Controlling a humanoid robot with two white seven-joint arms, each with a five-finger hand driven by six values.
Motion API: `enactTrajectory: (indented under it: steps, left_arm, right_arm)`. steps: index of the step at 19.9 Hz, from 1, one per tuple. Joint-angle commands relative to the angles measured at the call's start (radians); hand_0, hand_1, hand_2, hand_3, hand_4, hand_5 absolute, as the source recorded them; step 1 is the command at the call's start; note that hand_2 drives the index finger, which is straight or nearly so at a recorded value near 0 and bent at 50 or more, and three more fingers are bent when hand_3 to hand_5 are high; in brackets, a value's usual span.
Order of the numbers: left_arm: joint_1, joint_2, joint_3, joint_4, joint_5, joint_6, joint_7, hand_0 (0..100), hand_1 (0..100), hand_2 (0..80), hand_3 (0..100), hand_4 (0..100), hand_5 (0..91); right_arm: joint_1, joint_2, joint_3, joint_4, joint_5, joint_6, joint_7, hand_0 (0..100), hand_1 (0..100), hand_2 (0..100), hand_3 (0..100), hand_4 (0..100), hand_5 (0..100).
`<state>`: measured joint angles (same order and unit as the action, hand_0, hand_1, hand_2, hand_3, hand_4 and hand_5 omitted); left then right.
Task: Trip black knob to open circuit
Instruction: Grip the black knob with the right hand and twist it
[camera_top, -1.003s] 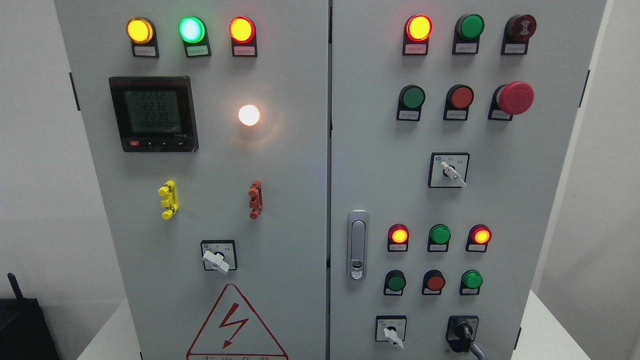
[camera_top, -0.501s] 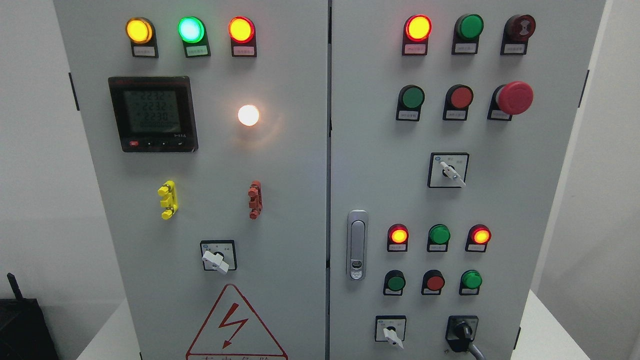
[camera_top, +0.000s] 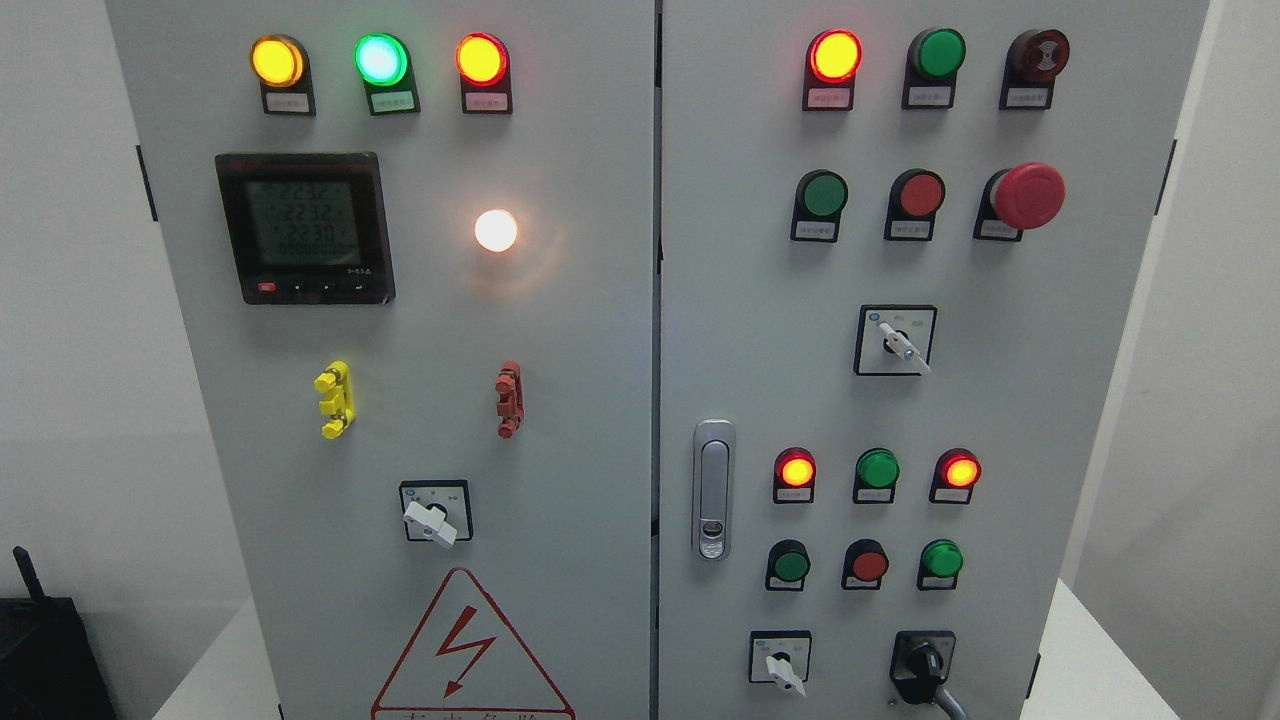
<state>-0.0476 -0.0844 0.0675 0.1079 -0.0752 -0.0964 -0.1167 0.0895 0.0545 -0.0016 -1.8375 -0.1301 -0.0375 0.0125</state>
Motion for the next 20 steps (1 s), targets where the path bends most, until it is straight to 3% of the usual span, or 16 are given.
enactTrajectory:
  steps: [1, 20]
  left_arm:
    - [0.000, 0.000, 0.000, -0.025, 0.000, 0.000, 0.000, 12, 39, 0.0, 0, 0, 0.0]
    - [0.000, 0.000, 0.000, -0.027, 0.000, 0.000, 0.000, 12, 39, 0.0, 0, 0, 0.0]
  right_arm:
    - [-0.001, 0.004, 0.006, 0.000, -0.002, -0.001, 0.001, 0, 0, 7, 100, 100, 96]
    - [-0.001, 0.015, 0.025, 0.000, 0.000, -0.001, 0.004, 0, 0, 7, 100, 100, 97]
